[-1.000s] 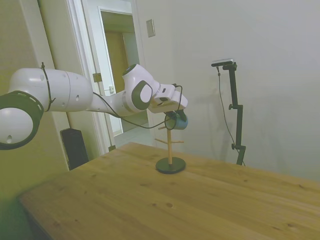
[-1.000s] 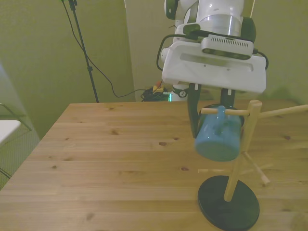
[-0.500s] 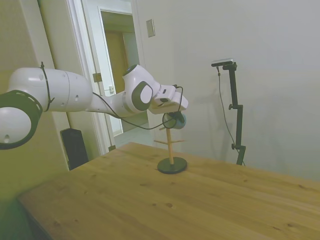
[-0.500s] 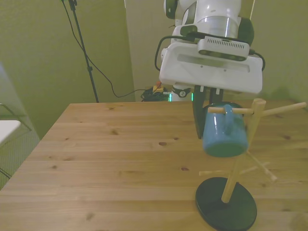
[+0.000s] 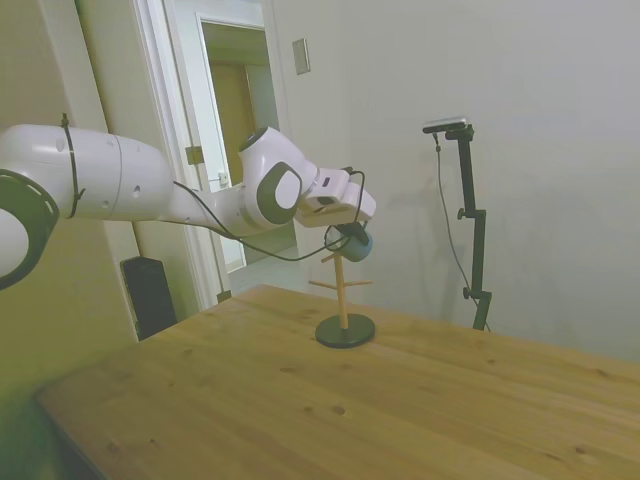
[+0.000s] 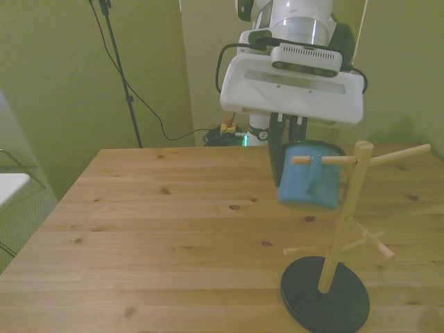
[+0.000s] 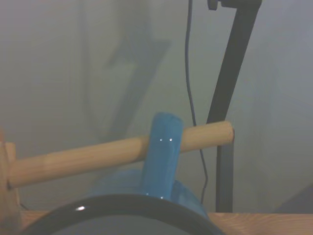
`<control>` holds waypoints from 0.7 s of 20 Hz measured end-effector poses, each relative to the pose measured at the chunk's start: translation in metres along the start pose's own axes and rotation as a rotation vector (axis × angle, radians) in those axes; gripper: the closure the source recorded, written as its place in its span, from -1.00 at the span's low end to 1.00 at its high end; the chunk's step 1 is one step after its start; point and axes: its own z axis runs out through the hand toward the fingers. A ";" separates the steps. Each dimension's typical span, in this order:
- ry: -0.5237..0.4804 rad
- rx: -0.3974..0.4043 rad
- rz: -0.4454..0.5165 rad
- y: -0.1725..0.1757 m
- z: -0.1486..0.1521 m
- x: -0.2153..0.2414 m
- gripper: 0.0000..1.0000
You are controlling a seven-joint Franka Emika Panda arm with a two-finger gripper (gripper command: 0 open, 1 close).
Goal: Unload the mug
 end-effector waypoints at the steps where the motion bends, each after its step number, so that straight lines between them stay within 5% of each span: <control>1: -0.001 0.003 0.009 0.002 -0.002 0.002 1.00; 14: -0.025 0.007 0.108 0.048 -0.009 0.033 1.00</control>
